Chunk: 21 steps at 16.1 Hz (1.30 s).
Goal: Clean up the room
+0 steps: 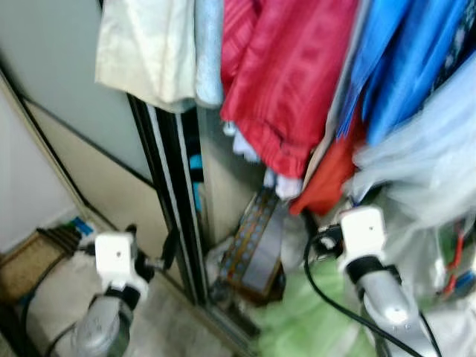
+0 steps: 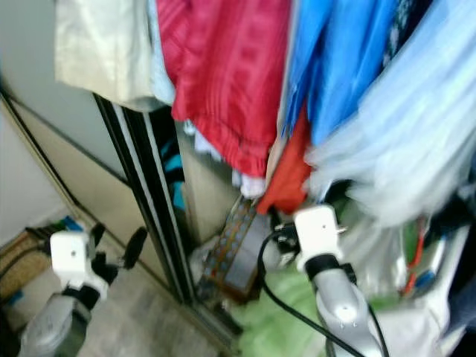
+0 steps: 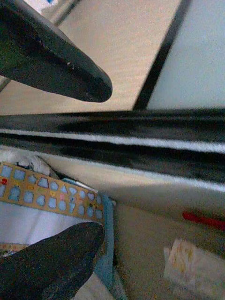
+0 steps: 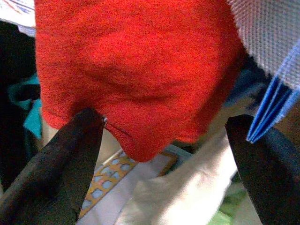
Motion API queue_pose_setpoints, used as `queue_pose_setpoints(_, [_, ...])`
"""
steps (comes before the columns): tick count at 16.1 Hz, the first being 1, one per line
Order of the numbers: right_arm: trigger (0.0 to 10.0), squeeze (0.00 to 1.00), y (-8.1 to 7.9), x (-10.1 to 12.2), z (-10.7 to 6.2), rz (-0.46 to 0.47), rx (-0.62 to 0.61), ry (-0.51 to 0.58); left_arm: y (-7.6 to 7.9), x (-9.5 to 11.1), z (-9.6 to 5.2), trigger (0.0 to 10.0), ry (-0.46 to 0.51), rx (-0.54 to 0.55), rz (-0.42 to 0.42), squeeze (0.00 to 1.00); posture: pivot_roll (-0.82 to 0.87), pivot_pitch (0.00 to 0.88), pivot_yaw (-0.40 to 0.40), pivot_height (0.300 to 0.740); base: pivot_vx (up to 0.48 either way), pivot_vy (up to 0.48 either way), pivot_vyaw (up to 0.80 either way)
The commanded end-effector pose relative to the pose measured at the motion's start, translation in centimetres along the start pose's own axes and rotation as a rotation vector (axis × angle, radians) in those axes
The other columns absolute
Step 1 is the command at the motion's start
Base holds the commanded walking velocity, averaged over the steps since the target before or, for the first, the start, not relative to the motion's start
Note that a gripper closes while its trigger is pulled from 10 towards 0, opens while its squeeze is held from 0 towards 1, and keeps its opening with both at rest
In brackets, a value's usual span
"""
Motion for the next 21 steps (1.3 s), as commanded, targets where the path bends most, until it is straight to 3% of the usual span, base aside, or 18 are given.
queue_pose_setpoints(1, [10.0,0.0,-0.5,0.3,0.5,0.015,0.032,0.016,-0.6,0.6,-0.2,10.0,0.022,0.033,0.029,0.0,-0.02,0.0,-0.069,0.74,0.0,0.0,0.0])
queue_pose_setpoints(4, [10.0,0.0,-1.4,0.6,2.6,0.036,0.074,0.034,-1.0,0.8,-0.9,10.0,0.035,0.105,0.04,0.0,0.03,0.0,-0.09,0.74,0.0,0.0,0.0])
queue_pose_setpoints(6, [10.0,0.0,-1.6,0.7,2.9,0.044,0.071,0.042,-0.8,1.3,-0.5,10.0,0.048,0.101,0.055,0.0,0.03,0.0,-0.077,0.74,0.0,0.0,0.0])
queue_pose_setpoints(12, [10.0,0.0,0.6,0.4,1.8,0.01,-0.052,0.047,-0.6,2.1,1.3,10.0,0.067,0.059,0.074,0.0,-0.07,0.0,-0.01,0.74,0.0,0.0,0.0])
queue_pose_setpoints(15, [10.0,0.0,1.1,-1.0,1.0,0.014,-0.089,0.001,0.7,1.0,1.8,10.0,0.042,-0.002,0.024,0.0,-0.06,0.0,-0.013,0.74,0.0,0.0,0.8])
queue_pose_setpoints(18, [10.0,0.0,0.2,-1.8,1.7,0.035,-0.057,-0.023,1.4,0.5,2.6,10.0,0.034,-0.021,0.054,0.0,-0.05,0.0,-0.021,0.74,0.0,0.0,0.8])
queue_pose_setpoints(20, [10.0,0.0,0.0,-1.2,2.3,0.036,-0.054,0.001,1.2,1.0,2.7,10.0,0.061,0.005,0.047,0.0,-0.05,0.0,-0.016,0.74,0.0,0.0,0.8])
queue_pose_setpoints(21, [10.0,0.0,0.3,-1.1,2.2,0.04,-0.076,0.007,0.5,0.8,2.3,10.0,0.027,0.048,0.055,0.0,-0.05,0.0,-0.011,0.74,0.0,0.0,0.8])
Point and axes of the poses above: a point about 5 cm out from each wrist's last joint towards the gripper, its own z axis pointing out of the wrist towards the gripper, its own x axis along the axis of the wrist's last joint, y = z × x, the point moved 1 cm from there along z, pointing out of the wrist towards the gripper, and after that the axes turned 4 degrees about z, right-handed, at the moved point
